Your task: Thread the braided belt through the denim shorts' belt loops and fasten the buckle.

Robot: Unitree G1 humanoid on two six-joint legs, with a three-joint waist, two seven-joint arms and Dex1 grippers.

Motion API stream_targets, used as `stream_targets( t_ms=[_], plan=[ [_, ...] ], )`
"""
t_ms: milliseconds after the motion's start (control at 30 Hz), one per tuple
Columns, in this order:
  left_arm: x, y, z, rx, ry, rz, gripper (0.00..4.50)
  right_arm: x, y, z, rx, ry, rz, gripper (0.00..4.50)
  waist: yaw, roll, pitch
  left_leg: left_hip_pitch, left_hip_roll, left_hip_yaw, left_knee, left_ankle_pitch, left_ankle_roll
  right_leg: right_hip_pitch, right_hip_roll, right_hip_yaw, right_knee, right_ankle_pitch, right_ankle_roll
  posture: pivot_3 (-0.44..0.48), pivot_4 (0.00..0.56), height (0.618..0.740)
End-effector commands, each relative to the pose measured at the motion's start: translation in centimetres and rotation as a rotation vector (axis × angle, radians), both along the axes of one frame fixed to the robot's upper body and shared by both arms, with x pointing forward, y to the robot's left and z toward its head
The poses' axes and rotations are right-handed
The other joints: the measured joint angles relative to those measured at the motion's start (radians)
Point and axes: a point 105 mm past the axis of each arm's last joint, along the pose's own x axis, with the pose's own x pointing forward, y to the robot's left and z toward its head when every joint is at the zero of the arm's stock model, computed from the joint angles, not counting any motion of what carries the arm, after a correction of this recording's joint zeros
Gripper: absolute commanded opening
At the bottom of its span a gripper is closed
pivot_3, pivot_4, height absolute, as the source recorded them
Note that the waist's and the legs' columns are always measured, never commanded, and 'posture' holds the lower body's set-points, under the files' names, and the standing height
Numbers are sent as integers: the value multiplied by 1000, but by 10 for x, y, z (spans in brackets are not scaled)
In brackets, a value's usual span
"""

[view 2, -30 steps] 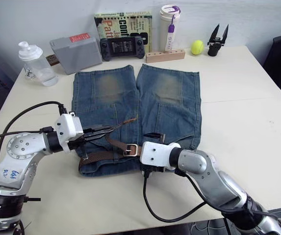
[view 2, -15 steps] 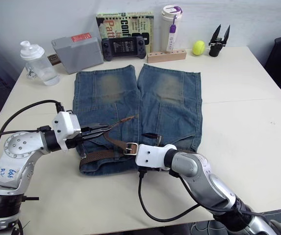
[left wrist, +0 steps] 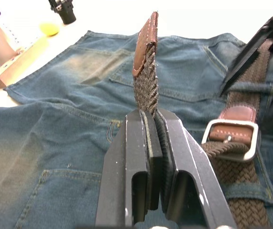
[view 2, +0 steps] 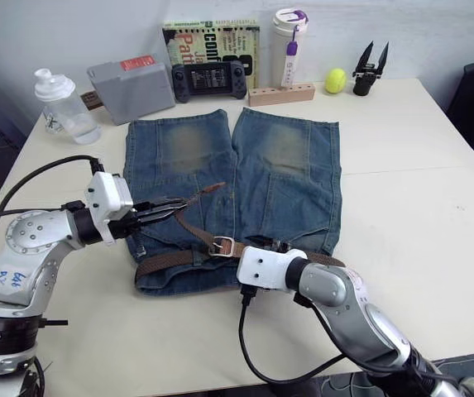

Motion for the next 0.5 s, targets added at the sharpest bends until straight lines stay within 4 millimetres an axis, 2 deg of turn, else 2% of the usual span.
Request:
stream_targets(
  t_ms=[33, 167, 500],
  plan=[
    [-3, 2, 16, -29, -50, 4, 0, -7, 2, 13, 37, -41, 17, 4434, 1, 0, 0, 0, 0, 0, 0, 0, 0, 0, 0, 0, 0, 0, 0, 0, 150, 726],
    [-2, 2, 15, -29, -44, 5, 0, -14, 2, 18, 57, -34, 50, 4434, 2, 0, 0, 0, 0, 0, 0, 0, 0, 0, 0, 0, 0, 0, 0, 0, 150, 726],
    [-3, 2, 14, -31, -35, 8, 0, 7, -1, 9, 2, -84, -33, 4434, 1, 0, 0, 0, 0, 0, 0, 0, 0, 0, 0, 0, 0, 0, 0, 0, 150, 726]
  ],
)
